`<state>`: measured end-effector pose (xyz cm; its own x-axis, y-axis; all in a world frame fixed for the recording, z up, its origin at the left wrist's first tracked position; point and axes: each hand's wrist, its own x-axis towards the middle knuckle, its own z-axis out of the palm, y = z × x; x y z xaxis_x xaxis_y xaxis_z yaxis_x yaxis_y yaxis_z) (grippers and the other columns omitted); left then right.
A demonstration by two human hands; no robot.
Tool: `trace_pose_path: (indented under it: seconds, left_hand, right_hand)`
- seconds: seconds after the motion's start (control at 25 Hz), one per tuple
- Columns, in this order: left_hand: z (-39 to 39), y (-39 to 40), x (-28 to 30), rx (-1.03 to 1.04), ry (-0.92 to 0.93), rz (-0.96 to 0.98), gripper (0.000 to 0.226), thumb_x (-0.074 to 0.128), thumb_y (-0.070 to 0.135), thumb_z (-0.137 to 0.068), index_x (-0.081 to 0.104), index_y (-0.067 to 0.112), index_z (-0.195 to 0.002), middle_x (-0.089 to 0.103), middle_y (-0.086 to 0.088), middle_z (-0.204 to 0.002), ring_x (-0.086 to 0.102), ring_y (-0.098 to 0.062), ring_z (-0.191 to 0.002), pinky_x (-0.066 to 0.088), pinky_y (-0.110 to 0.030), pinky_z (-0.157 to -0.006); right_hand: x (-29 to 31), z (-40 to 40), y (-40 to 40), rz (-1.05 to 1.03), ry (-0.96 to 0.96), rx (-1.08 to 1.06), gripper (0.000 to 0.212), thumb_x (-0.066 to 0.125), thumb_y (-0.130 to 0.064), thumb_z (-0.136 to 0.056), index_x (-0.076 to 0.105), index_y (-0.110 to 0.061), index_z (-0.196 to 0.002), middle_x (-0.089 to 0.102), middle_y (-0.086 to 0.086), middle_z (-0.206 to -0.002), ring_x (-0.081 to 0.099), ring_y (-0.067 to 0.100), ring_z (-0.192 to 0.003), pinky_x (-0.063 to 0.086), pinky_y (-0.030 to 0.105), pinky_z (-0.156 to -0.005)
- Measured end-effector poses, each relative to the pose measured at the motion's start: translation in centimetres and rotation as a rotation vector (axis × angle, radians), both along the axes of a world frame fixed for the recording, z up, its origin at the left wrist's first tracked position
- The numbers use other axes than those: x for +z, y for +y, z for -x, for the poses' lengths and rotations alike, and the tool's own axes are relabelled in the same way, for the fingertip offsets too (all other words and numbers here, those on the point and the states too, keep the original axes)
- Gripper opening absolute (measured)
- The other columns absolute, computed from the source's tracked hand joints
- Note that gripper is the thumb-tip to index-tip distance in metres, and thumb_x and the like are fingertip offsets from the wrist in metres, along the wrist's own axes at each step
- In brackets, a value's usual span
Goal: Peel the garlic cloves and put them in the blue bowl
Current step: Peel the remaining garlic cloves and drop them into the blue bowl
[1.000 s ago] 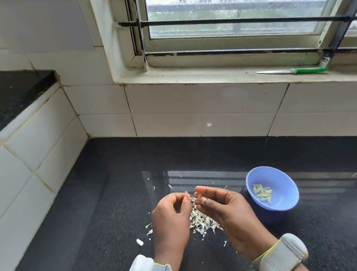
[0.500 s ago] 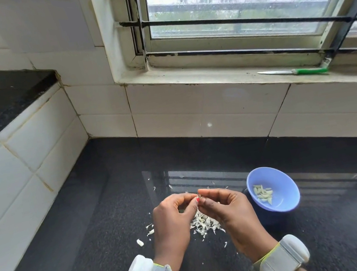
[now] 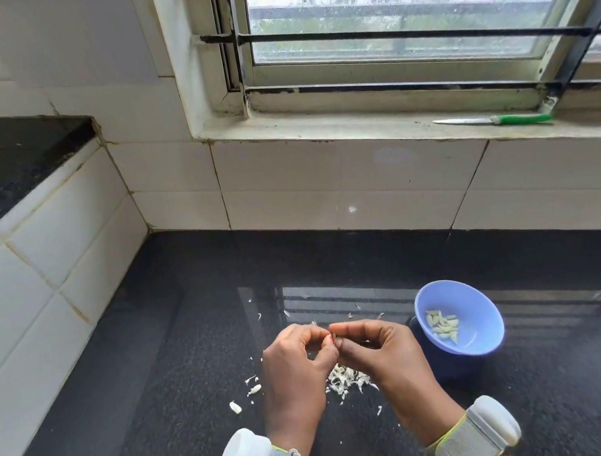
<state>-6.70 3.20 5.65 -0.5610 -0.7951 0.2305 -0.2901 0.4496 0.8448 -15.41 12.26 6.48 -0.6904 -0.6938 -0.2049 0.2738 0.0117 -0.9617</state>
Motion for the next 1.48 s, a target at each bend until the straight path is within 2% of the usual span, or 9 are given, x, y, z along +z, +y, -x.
trace_pose_path:
  seconds: [0.16,0.36,0.56,0.72,0.92,1.08,1.28,1.4,1.48]
  left_hand:
    - [0.0,-0.1,-0.3,0.004,-0.032,0.087,0.009,0.073,0.016,-0.076,0.067,0.02,-0.071,0.061,0.009,-0.071,0.056,-0.005,-0.066,0.044,-0.024,-0.064]
    - [0.0,0.1,-0.5,-0.011,-0.044,0.148,0.012,0.061,0.028,-0.077,0.062,0.019,-0.069,0.057,0.009,-0.07,0.055,-0.01,-0.064,0.041,-0.024,-0.062]
    - [-0.1,-0.1,-0.2,0.003,-0.004,0.062,0.012,0.073,0.013,-0.076,0.064,0.019,-0.07,0.059,0.01,-0.071,0.055,0.002,-0.069,0.038,-0.007,-0.064]
    - [-0.1,-0.3,0.1,0.026,0.012,0.03,0.013,0.074,0.01,-0.075,0.066,0.019,-0.071,0.061,0.011,-0.071,0.055,0.004,-0.068,0.037,-0.003,-0.063]
    - [-0.4,-0.3,0.0,0.027,0.017,0.039,0.009,0.073,0.013,-0.077,0.068,0.018,-0.074,0.062,0.009,-0.072,0.058,-0.001,-0.074,0.04,-0.006,-0.063]
    - [-0.6,-0.6,-0.5,0.031,0.004,0.052,0.008,0.072,0.011,-0.078,0.069,0.018,-0.075,0.063,0.009,-0.074,0.058,0.001,-0.069,0.041,-0.007,-0.065]
    - [-1.0,-0.4,-1.9,-0.022,-0.164,0.081,0.013,0.061,0.015,-0.089,0.073,0.013,-0.091,0.069,0.0,-0.09,0.062,-0.016,-0.085,0.04,-0.02,-0.076]
    - [-0.9,-0.1,-1.9,-0.037,-0.202,0.072,0.011,0.065,0.019,-0.086,0.075,0.013,-0.087,0.069,0.001,-0.087,0.06,-0.014,-0.082,0.037,-0.018,-0.073]
    - [-1.0,0.1,-2.0,-0.054,-0.237,0.044,0.009,0.069,0.022,-0.083,0.074,0.016,-0.081,0.068,0.004,-0.083,0.058,-0.011,-0.077,0.039,-0.018,-0.071]
  right_hand:
    - [0.1,-0.2,-0.1,0.015,-0.061,0.0,0.015,0.066,0.003,-0.086,0.071,0.0,-0.1,0.075,0.016,-0.094,0.072,0.026,-0.092,0.059,0.029,-0.079]
    - [0.1,-0.2,-0.1,0.014,-0.084,-0.033,0.013,0.065,0.004,-0.087,0.07,0.002,-0.098,0.075,0.018,-0.092,0.072,0.024,-0.087,0.058,0.026,-0.073]
    - [0.2,0.0,-0.1,0.023,-0.176,-0.018,0.019,0.063,0.004,-0.088,0.068,0.0,-0.105,0.072,0.022,-0.099,0.069,0.024,-0.088,0.06,0.031,-0.081]
    - [0.4,0.1,-0.1,0.051,-0.27,-0.013,0.02,0.057,0.006,-0.091,0.066,0.003,-0.108,0.072,0.02,-0.094,0.07,0.021,-0.084,0.06,0.028,-0.077]
    - [0.8,0.2,0.2,0.087,-0.359,0.01,0.019,0.06,0.0,-0.087,0.066,0.007,-0.104,0.072,0.018,-0.093,0.07,0.022,-0.084,0.06,0.026,-0.077]
    - [0.8,0.4,0.4,0.079,-0.384,-0.022,0.017,0.059,0.008,-0.087,0.067,0.008,-0.102,0.072,0.023,-0.099,0.071,0.024,-0.087,0.06,0.027,-0.078]
    - [0.6,0.8,0.9,0.077,-0.417,-0.05,0.024,0.046,0.008,-0.096,0.061,0.0,-0.114,0.072,0.02,-0.106,0.07,0.027,-0.094,0.06,0.03,-0.078]
    - [0.6,1.0,1.0,0.054,-0.406,-0.074,0.019,0.05,-0.006,-0.098,0.061,-0.003,-0.114,0.073,0.017,-0.102,0.07,0.025,-0.09,0.06,0.03,-0.077]
    - [0.3,0.9,1.2,0.02,-0.327,-0.088,0.016,0.056,-0.003,-0.095,0.059,-0.002,-0.111,0.074,0.015,-0.092,0.069,0.022,-0.081,0.06,0.027,-0.073]
